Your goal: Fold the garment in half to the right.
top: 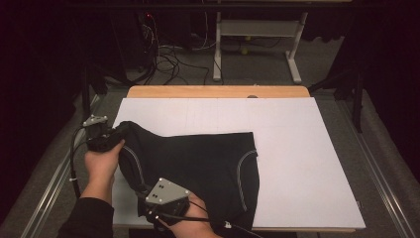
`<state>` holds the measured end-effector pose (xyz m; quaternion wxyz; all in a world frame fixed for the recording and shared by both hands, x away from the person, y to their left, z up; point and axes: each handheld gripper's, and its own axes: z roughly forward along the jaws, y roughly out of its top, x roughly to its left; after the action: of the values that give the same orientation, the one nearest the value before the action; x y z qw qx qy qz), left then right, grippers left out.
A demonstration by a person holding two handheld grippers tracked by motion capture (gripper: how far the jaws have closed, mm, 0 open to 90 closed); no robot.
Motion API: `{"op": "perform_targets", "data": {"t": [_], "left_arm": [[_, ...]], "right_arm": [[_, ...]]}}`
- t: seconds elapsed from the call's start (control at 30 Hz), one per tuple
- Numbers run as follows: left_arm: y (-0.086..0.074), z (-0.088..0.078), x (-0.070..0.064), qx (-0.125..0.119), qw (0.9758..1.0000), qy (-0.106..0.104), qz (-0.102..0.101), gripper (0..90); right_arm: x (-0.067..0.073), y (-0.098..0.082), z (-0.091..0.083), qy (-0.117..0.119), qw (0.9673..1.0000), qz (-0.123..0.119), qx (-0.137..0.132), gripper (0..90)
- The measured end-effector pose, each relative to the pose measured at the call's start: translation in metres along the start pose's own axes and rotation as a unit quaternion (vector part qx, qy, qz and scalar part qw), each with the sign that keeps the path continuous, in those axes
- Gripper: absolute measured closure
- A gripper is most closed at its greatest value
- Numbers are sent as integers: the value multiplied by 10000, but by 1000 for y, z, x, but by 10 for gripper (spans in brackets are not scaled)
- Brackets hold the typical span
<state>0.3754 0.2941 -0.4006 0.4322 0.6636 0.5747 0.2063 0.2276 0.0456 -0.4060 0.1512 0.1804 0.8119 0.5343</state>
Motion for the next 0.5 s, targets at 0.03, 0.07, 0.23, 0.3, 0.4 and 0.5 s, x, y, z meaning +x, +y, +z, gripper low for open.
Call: {"op": "perform_targets", "data": {"t": [0.03, 0.07, 0.23, 0.3, 0.4, 0.5], "left_arm": [[1, 1, -4, 2, 10000, 5, 22, 773], [2, 2, -8, -9, 10000, -3, 21, 773], [10, 9, -30, 36, 9998, -29, 196, 773], [12, 13, -40, 23, 9997, -46, 223, 773], [16, 21, -56, 101, 9994, -8, 333, 772], [17, 29, -69, 172, 9992, 14, 350, 772]], "right_arm": [[-1, -1, -2, -7, 10000, 16, -12, 762], [-3, -2, -5, -26, 10000, 29, -34, 762], [-11, -10, -22, -134, 9998, 112, -117, 762], [-15, -13, -29, -187, 9997, 131, -121, 762], [-21, -20, -39, -269, 9994, 185, -149, 762], [-28, -28, -49, -354, 9989, 274, -142, 762]]}}
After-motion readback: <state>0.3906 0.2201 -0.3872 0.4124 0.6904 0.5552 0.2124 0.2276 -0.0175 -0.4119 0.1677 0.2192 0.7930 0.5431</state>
